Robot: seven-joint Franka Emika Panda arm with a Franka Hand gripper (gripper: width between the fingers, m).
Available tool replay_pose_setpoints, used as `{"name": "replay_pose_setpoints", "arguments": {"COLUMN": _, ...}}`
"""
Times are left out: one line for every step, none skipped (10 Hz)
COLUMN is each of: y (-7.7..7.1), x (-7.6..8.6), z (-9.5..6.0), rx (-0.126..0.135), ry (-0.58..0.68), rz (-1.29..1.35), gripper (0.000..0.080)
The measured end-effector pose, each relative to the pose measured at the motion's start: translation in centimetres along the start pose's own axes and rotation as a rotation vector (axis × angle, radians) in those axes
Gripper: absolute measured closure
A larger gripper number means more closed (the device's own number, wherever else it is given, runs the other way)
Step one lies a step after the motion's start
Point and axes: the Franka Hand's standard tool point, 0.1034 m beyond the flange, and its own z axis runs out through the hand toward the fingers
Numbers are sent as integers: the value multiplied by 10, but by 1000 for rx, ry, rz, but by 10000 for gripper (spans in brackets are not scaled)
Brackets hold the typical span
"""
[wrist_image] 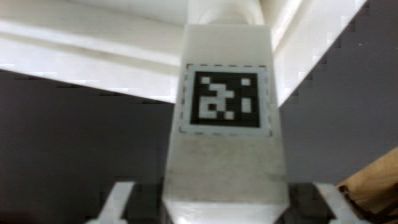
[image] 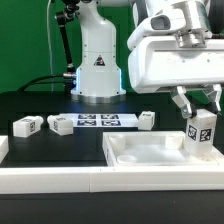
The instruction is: Assemble square table
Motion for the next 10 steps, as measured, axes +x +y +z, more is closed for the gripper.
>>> {"name": "replay_pose_setpoints", "arguments": {"y": 0, "x": 1, "z": 0, "rx": -8, "ry": 22, "rz": 0, "gripper": 508}}
{"name": "replay_pose_setpoints", "arguments": {"y": 0, "x": 2, "z": 0, "rx": -14, "ry": 39, "rz": 0, "gripper": 508}}
{"name": "replay_pose_setpoints", "arguments": {"y": 1, "x": 1, "z": 0, "rx": -16, "ry": 43, "rz": 0, "gripper": 508}}
{"name": "replay_pose_setpoints", "arguments": {"y": 1, "x": -1, "z": -1, "rx": -21, "ry": 51, "rz": -1, "gripper": 508}}
{"name": "replay_pose_setpoints", "arguments": {"y": 1, "x": -7, "z": 0, "rx": -24, "ry": 50, "rz": -1, "gripper": 508}}
{"name": "replay_pose_setpoints", "arguments": {"y": 0, "x": -9, "z": -1, "rx": -28, "ry": 60, "rz": -2, "gripper": 508}}
{"name": "replay_pose_setpoints", "arguments": {"y": 0, "x": -10, "z": -1, "rx": -31, "ry": 67, "rz": -3, "gripper": 508}}
{"name": "replay_pose_setpoints", "arguments": {"y": 0, "x": -10, "z": -1, "rx": -31, "ry": 67, "rz": -3, "gripper": 508}}
{"name": "replay_pose_setpoints", "arguments": {"y": 0, "x": -9, "z": -1, "rx": -30, "ry": 65, "rz": -2, "gripper": 508}}
{"name": "replay_pose_setpoints", "arguments": {"y": 0, "x": -9, "z": -1, "rx": -28, "ry": 61, "rz": -2, "gripper": 508}}
